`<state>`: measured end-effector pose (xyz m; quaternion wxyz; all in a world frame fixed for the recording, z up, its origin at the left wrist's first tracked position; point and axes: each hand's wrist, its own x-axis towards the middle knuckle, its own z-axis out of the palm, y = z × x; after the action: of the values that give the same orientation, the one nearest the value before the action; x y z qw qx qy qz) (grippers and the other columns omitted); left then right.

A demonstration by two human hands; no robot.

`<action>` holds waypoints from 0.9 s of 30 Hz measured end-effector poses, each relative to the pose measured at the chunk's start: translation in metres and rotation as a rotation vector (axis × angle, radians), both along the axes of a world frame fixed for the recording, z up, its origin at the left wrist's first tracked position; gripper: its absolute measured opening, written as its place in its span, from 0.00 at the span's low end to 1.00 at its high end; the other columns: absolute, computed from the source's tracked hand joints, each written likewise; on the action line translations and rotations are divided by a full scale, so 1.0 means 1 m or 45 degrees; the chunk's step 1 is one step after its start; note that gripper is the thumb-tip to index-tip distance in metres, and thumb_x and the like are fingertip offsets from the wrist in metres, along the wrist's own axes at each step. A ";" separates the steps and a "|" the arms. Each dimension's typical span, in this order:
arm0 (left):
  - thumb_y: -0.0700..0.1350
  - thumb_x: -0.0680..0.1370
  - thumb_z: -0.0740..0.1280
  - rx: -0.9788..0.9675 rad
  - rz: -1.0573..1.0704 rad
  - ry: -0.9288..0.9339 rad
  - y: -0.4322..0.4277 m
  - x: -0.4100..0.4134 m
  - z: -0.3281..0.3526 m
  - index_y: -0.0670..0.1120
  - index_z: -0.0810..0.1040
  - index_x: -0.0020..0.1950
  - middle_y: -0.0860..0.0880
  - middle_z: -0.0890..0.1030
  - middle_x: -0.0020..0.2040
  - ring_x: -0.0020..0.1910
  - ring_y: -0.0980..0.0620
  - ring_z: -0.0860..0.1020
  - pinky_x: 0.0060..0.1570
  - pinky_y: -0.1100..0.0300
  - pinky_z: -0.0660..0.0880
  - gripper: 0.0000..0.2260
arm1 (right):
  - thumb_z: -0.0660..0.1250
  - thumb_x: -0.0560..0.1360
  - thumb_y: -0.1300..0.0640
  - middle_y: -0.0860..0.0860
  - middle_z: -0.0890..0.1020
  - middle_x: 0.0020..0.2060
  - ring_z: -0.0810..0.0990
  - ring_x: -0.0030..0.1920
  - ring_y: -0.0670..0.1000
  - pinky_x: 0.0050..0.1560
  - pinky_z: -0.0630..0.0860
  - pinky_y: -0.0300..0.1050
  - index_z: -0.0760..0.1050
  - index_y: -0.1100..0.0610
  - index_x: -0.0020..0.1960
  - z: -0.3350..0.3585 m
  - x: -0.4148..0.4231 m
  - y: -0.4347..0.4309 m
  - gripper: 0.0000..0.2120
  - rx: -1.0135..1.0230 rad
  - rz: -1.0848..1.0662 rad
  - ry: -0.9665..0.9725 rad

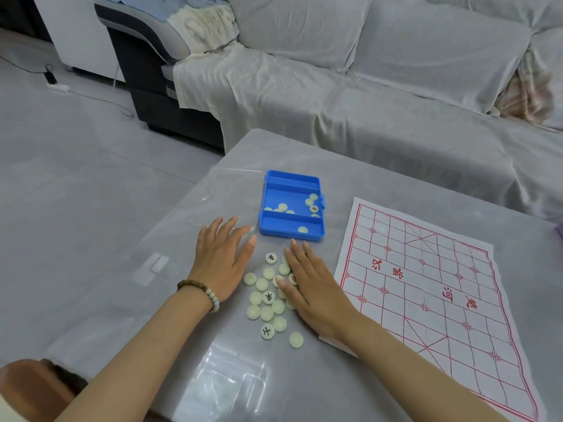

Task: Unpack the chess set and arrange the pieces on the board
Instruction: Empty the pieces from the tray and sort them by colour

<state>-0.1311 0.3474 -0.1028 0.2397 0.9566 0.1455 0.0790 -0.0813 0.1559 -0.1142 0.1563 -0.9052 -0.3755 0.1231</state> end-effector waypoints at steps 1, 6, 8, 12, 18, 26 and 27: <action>0.61 0.74 0.40 -0.002 0.000 -0.002 0.000 0.000 0.000 0.52 0.64 0.71 0.50 0.58 0.75 0.75 0.50 0.49 0.73 0.51 0.45 0.31 | 0.42 0.77 0.37 0.41 0.36 0.73 0.32 0.73 0.41 0.72 0.33 0.39 0.40 0.49 0.76 -0.001 0.001 0.000 0.32 -0.030 -0.003 -0.031; 0.62 0.75 0.39 0.000 0.000 0.019 0.003 -0.001 0.002 0.51 0.63 0.72 0.50 0.57 0.75 0.75 0.50 0.48 0.73 0.51 0.44 0.31 | 0.42 0.78 0.38 0.43 0.40 0.76 0.34 0.73 0.41 0.72 0.34 0.39 0.40 0.49 0.76 -0.001 0.010 -0.007 0.31 -0.043 -0.140 0.001; 0.62 0.77 0.38 0.004 -0.004 0.037 0.003 -0.001 0.002 0.52 0.63 0.72 0.50 0.57 0.75 0.75 0.50 0.48 0.73 0.51 0.43 0.30 | 0.40 0.76 0.36 0.42 0.40 0.75 0.34 0.73 0.41 0.72 0.35 0.39 0.39 0.46 0.76 0.000 0.005 -0.011 0.32 -0.049 -0.098 0.024; 0.60 0.76 0.39 -0.016 -0.012 0.063 0.002 0.002 -0.001 0.52 0.62 0.72 0.50 0.57 0.75 0.75 0.50 0.48 0.73 0.51 0.43 0.29 | 0.32 0.69 0.30 0.42 0.38 0.75 0.32 0.73 0.41 0.71 0.34 0.37 0.37 0.45 0.75 0.000 -0.012 -0.007 0.38 -0.015 0.032 0.032; 0.56 0.81 0.44 -0.042 -0.051 0.105 0.001 0.007 -0.007 0.51 0.58 0.74 0.52 0.56 0.76 0.75 0.52 0.48 0.73 0.53 0.43 0.23 | 0.41 0.75 0.34 0.42 0.43 0.76 0.39 0.74 0.40 0.72 0.38 0.36 0.44 0.47 0.76 0.026 -0.010 0.004 0.33 0.076 0.084 0.077; 0.56 0.80 0.43 -0.037 -0.008 0.121 0.008 0.012 -0.012 0.52 0.56 0.75 0.53 0.53 0.76 0.75 0.53 0.46 0.74 0.52 0.42 0.23 | 0.49 0.79 0.40 0.53 0.57 0.75 0.56 0.75 0.52 0.72 0.54 0.47 0.53 0.59 0.76 0.040 0.108 0.041 0.32 -0.079 -0.218 -0.184; 0.56 0.80 0.42 -0.029 0.000 0.130 0.008 0.012 -0.013 0.53 0.55 0.75 0.53 0.52 0.76 0.75 0.53 0.45 0.73 0.52 0.42 0.23 | 0.47 0.79 0.39 0.55 0.57 0.75 0.56 0.74 0.54 0.73 0.53 0.48 0.54 0.60 0.75 0.034 0.118 0.047 0.33 -0.195 -0.237 -0.236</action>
<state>-0.1188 0.3557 -0.1155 0.2428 0.9566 0.1584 0.0285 0.0368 0.2030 -0.0797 0.0623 -0.9529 -0.2923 0.0523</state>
